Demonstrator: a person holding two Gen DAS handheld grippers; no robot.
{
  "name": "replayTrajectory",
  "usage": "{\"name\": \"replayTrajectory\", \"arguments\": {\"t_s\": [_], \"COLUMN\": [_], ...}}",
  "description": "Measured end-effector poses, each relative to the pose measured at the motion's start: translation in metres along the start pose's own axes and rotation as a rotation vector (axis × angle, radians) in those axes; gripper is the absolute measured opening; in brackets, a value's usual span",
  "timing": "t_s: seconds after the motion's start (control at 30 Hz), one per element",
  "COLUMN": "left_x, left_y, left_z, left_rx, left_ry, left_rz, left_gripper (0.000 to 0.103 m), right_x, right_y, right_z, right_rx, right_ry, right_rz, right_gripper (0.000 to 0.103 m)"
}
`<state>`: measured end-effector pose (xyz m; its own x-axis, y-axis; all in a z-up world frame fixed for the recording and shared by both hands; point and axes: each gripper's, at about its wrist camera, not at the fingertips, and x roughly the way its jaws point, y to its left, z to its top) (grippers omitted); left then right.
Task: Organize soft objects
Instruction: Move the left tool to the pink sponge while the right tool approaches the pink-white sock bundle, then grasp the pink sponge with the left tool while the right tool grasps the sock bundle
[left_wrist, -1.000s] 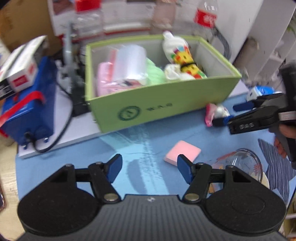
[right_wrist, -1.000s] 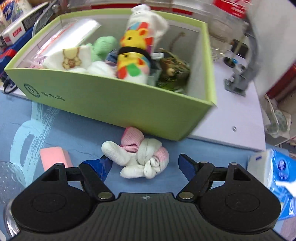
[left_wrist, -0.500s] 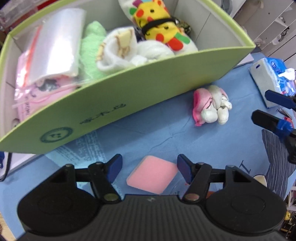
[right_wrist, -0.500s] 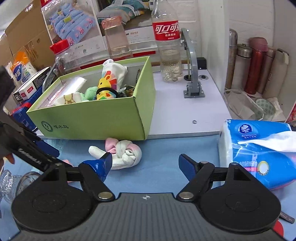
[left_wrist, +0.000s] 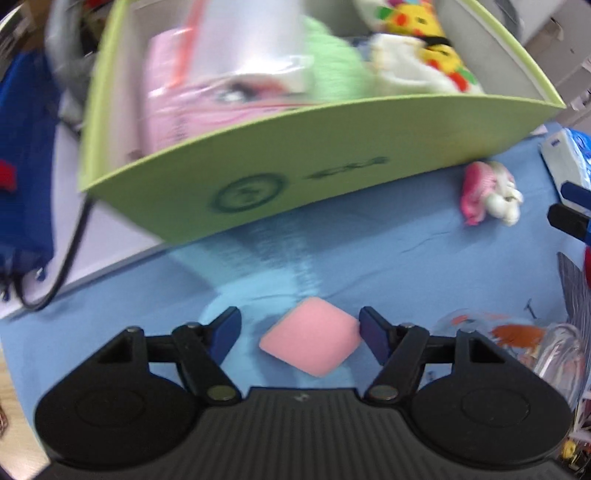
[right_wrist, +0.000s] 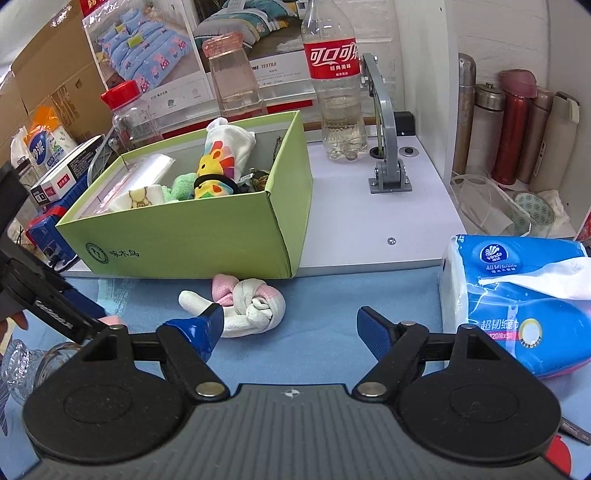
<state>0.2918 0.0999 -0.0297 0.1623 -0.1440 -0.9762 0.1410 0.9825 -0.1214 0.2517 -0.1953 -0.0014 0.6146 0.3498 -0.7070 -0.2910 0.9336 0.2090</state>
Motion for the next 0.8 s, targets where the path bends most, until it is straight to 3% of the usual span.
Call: {"name": "replayTrajectory", "arguments": {"t_s": [0.3, 0.5, 0.7, 0.8], "left_x": [-0.013, -0.013, -0.016, -0.013], "left_y": [0.071, 0.071, 0.052, 0.043], "left_z": [-0.033, -0.038, -0.048, -0.05], "left_rx": [-0.142, -0.146, -0.09, -0.052], "left_ry": [-0.085, -0.123, -0.136, -0.139], "left_rz": [0.004, 0.014, 0.052, 0.073], "left_gripper": [0.074, 0.077, 0.09, 0.093], "right_x": [0.021, 0.045, 0.078, 0.08], "right_y": [0.008, 0.038, 0.051, 0.054], "right_z": [0.0, 0.02, 0.014, 0.006], "right_rx": [0.012, -0.045, -0.096, -0.16], "right_ry": [0.032, 0.038, 0.108, 0.075], "right_rz": [0.016, 0.027, -0.068, -0.107], "right_gripper": [0.066, 0.066, 0.067, 0.068]}}
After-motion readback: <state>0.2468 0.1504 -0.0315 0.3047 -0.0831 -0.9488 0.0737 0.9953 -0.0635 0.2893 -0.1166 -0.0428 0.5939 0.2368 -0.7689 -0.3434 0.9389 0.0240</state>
